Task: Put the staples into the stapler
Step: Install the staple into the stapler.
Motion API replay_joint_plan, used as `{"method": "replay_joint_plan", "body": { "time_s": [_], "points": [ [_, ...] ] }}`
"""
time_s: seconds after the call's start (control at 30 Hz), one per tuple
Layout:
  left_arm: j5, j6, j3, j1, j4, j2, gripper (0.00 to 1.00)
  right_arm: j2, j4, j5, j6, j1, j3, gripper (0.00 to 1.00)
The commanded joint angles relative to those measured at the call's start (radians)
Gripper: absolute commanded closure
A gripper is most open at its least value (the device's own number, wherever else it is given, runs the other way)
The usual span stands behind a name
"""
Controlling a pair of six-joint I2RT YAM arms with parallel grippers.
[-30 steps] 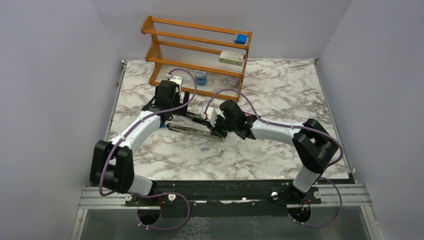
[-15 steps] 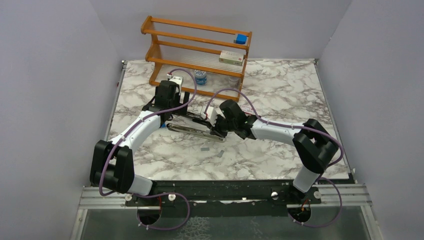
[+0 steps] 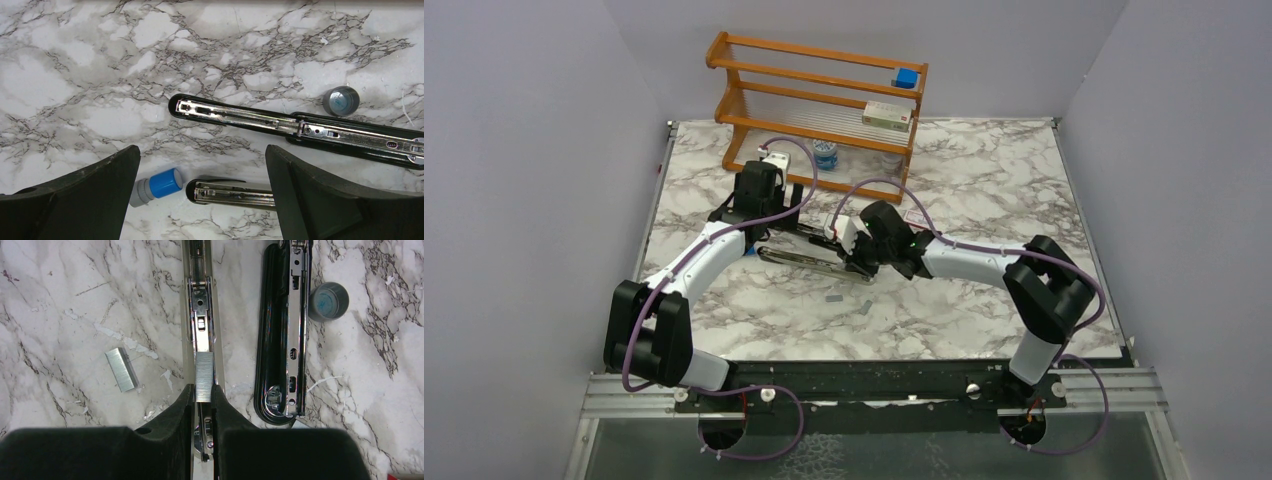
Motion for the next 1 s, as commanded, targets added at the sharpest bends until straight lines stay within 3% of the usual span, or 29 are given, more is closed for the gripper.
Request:
{"method": "replay_joint_plan", "body": {
  "time_s": [0.0, 0.97],
  "points": [
    [0.022, 0.008, 0.007, -0.003, 0.021, 0.004, 0.01, 0.022, -0.022, 0.022, -0.006, 0.008, 0.032, 0.99],
    [0.031, 0.008, 0.008, -0.003, 0.022, 0.005, 0.01, 0.012, -0.142, 0.039, -0.034, 0.008, 0.058, 0.99]
  ]
}}
